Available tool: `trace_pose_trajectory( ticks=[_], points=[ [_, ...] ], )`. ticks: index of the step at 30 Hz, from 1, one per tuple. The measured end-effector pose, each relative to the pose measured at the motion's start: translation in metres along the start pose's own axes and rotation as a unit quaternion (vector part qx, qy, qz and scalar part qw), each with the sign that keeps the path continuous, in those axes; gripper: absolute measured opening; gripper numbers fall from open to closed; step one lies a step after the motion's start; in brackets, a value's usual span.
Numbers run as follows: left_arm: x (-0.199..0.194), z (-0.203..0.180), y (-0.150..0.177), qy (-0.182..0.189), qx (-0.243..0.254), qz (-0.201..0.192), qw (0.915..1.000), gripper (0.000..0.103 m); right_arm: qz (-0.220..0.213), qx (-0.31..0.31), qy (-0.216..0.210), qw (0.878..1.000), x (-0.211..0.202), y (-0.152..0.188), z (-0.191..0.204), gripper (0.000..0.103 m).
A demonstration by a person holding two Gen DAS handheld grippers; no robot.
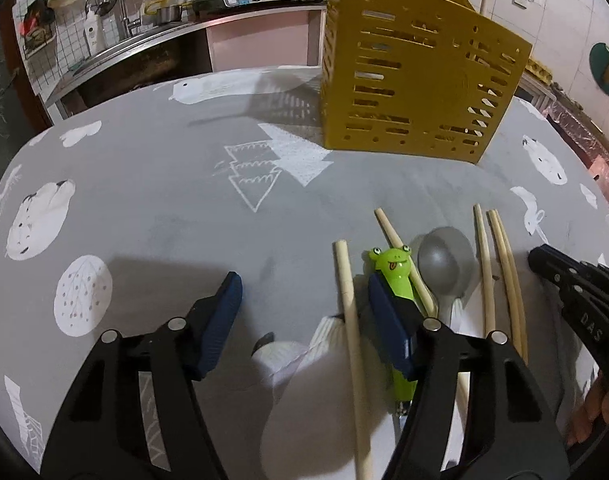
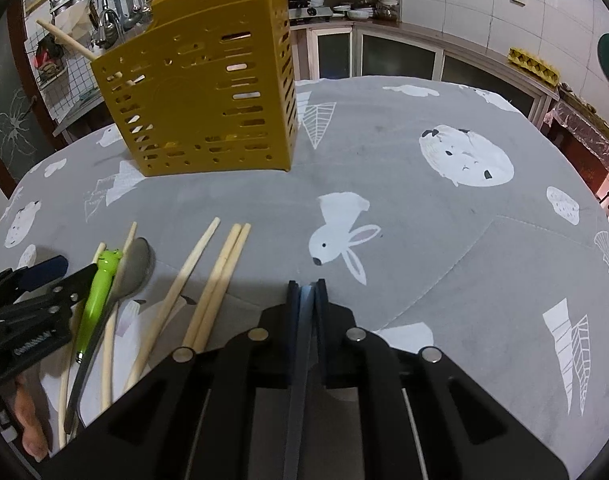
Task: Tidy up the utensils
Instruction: 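Lower the left tool onto another chopstick and close its fingers, then carry the chopstick with the left tool over the yellow holder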
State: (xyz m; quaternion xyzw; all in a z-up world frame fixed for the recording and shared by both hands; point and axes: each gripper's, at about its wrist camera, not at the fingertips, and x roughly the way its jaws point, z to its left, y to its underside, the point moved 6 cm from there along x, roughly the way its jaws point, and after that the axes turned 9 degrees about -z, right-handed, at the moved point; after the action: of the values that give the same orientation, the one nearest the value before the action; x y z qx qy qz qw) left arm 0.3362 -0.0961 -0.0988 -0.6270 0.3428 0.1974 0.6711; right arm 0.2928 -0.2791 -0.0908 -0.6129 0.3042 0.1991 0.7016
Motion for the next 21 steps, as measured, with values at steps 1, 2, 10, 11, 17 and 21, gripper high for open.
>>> trace_pose_trajectory(
  ticks=[1,2,10,11,17,21],
  points=[
    [0.001,-0.001,-0.002,0.001,-0.001,0.002,1.0000,0.060,0.001,0.000,0.002,1.000,0.000,0.000,0.000,0.008],
    [0.003,-0.001,-0.004,0.002,-0.002,0.005,1.0000,0.056,0.003,0.000,0.003,1.000,0.001,-0.001,0.000,0.008],
    [0.006,-0.006,-0.008,0.011,0.006,0.030,0.9995,0.020,0.012,0.001,0.008,1.000,0.002,-0.003,-0.001,0.008],
    [0.006,-0.006,-0.008,0.012,0.004,0.031,0.9994,0.015,0.012,0.002,0.007,1.000,0.002,-0.003,-0.001,0.008],
    [0.004,-0.007,-0.010,0.020,-0.012,0.028,0.9993,0.006,0.001,0.014,0.005,1.000,-0.005,-0.006,-0.005,0.007],
    [-0.009,-0.004,-0.014,0.024,-0.018,0.003,0.9996,0.006,-0.015,0.019,-0.001,1.000,-0.016,-0.011,-0.008,0.007]
  ],
)
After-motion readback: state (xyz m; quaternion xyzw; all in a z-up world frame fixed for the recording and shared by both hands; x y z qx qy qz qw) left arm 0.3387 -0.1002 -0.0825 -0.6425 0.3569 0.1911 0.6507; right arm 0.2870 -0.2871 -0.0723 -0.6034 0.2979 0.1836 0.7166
